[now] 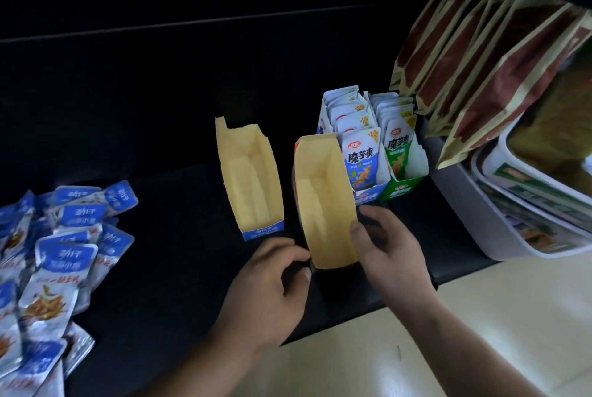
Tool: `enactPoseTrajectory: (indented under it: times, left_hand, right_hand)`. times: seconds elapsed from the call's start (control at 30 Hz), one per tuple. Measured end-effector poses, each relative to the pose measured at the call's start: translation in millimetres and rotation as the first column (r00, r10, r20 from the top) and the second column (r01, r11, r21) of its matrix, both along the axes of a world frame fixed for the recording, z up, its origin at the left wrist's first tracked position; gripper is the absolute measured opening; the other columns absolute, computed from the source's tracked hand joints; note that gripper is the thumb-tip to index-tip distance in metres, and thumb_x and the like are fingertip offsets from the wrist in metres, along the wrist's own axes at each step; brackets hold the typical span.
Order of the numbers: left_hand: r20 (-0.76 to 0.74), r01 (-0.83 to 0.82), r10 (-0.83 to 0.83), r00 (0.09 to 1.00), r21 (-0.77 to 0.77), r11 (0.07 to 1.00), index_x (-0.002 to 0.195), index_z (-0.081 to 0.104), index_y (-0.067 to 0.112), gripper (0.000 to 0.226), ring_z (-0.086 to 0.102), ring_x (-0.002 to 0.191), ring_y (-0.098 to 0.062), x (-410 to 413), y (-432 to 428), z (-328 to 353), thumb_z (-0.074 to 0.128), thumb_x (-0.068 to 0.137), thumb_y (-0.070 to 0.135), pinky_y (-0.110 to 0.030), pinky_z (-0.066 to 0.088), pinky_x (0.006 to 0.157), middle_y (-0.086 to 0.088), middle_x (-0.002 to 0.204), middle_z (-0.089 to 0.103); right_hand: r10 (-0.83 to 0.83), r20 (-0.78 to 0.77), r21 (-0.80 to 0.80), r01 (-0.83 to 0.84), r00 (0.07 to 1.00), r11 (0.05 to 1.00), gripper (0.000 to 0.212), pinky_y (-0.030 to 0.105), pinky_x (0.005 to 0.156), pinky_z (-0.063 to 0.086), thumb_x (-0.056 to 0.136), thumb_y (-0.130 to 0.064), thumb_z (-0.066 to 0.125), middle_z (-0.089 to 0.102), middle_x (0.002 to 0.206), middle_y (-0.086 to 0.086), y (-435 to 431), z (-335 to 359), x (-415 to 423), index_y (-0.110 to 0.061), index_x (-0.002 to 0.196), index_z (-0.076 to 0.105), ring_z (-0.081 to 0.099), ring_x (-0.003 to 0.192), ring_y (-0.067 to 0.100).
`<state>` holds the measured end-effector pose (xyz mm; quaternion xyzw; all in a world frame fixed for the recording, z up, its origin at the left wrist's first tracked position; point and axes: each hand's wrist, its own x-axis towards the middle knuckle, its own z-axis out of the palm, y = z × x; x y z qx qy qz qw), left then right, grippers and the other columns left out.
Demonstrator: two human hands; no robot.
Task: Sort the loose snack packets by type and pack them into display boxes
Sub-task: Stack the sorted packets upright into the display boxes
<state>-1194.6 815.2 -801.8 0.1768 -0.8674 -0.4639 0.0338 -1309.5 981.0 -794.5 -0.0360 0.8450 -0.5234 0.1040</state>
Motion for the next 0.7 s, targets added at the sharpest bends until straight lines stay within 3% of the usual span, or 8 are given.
enactPoseTrajectory:
  times: [0.1,0.2,0.3,0.4,0.47,0.53,0.6,0.7]
  left_hand:
    - [0.038,-0.051,0.045,0.998,0.179,0.983,0.125,0.066,0.043,0.032,0.045,0.127,0.018,-4,0,-1,0.069,0.097,0.029,-0.02,0.046,0.107,0.042,0.132,0.048]
    - [0.037,-0.064,0.056,0.998,0.28,0.958,0.121,0.067,0.042,0.03,0.048,0.124,0.018,-7,7,-1,0.068,0.098,0.024,-0.011,0.045,0.1,0.051,0.124,0.048]
    - [0.028,-0.093,0.089,0.996,0.346,0.934,0.116,0.067,0.035,0.026,0.055,0.117,0.017,-7,8,0,0.068,0.098,0.017,-0.008,0.047,0.094,0.045,0.117,0.058]
    - [0.049,-0.126,0.117,0.992,0.422,0.898,0.113,0.065,0.031,0.023,0.059,0.113,0.015,-3,6,2,0.069,0.097,0.015,-0.005,0.048,0.087,0.028,0.115,0.067]
    - [0.071,-0.163,0.147,0.987,0.4,0.902,0.113,0.062,0.035,0.021,0.062,0.106,0.01,1,2,4,0.069,0.097,0.023,-0.009,0.051,0.085,0.022,0.112,0.068]
    - [0.101,-0.182,0.155,0.983,0.386,0.904,0.117,0.06,0.041,0.025,0.065,0.097,0.006,9,-6,4,0.07,0.096,0.031,-0.012,0.052,0.083,0.021,0.106,0.069]
    - [0.155,-0.192,0.14,0.978,0.409,0.892,0.121,0.061,0.042,0.027,0.069,0.091,-0.002,16,-14,7,0.07,0.097,0.033,-0.019,0.056,0.085,0.016,0.1,0.071]
    - [0.137,-0.186,0.151,0.979,0.301,0.935,0.128,0.061,0.041,0.031,0.07,0.085,-0.01,19,-31,4,0.066,0.099,0.031,-0.037,0.058,0.091,0.013,0.093,0.071]
  right_hand:
    - [0.071,0.045,0.023,-0.072,0.996,0.997,0.04,0.039,0.1,0.055,0.094,-0.032,0.071,0.07,0.121,-0.011,-6,-1,15,-0.032,0.133,0.062,0.065,0.113,0.003]
    - [0.093,0.07,0.044,-0.097,0.993,0.994,0.051,0.04,0.108,0.05,0.094,-0.039,0.07,0.064,0.133,-0.014,-12,5,6,-0.034,0.143,0.056,0.058,0.127,0.005]
    - [0.053,0.035,0.064,-0.055,0.998,0.996,0.038,0.035,0.091,0.057,0.093,-0.02,0.069,0.072,0.104,-0.024,-12,6,3,-0.045,0.121,0.062,0.067,0.103,0.0]
    - [0.076,0.004,0.121,-0.076,0.997,0.99,0.044,0.012,0.072,0.049,0.09,-0.01,0.068,0.072,0.086,-0.024,-8,2,18,-0.046,0.112,0.058,0.067,0.085,-0.003]
    - [0.041,0.033,0.11,-0.044,0.999,0.993,0.039,0.01,0.066,0.047,0.089,-0.02,0.074,0.072,0.081,-0.019,-3,1,27,-0.042,0.116,0.056,0.067,0.078,-0.002]
    - [0.054,0.093,0.124,-0.065,0.994,0.99,0.042,0.021,0.07,0.053,0.087,-0.035,0.077,0.072,0.075,-0.011,1,4,33,-0.04,0.123,0.055,0.067,0.072,0.003]
    - [0.096,0.121,0.164,-0.115,0.988,0.98,0.039,0.032,0.075,0.057,0.088,-0.037,0.076,0.072,0.078,-0.012,5,9,36,-0.042,0.124,0.06,0.068,0.074,0.003]
    - [0.104,0.055,0.189,-0.113,0.993,0.976,0.039,0.019,0.072,0.051,0.091,-0.023,0.071,0.07,0.083,-0.024,0,14,37,-0.042,0.125,0.065,0.063,0.083,-0.008]
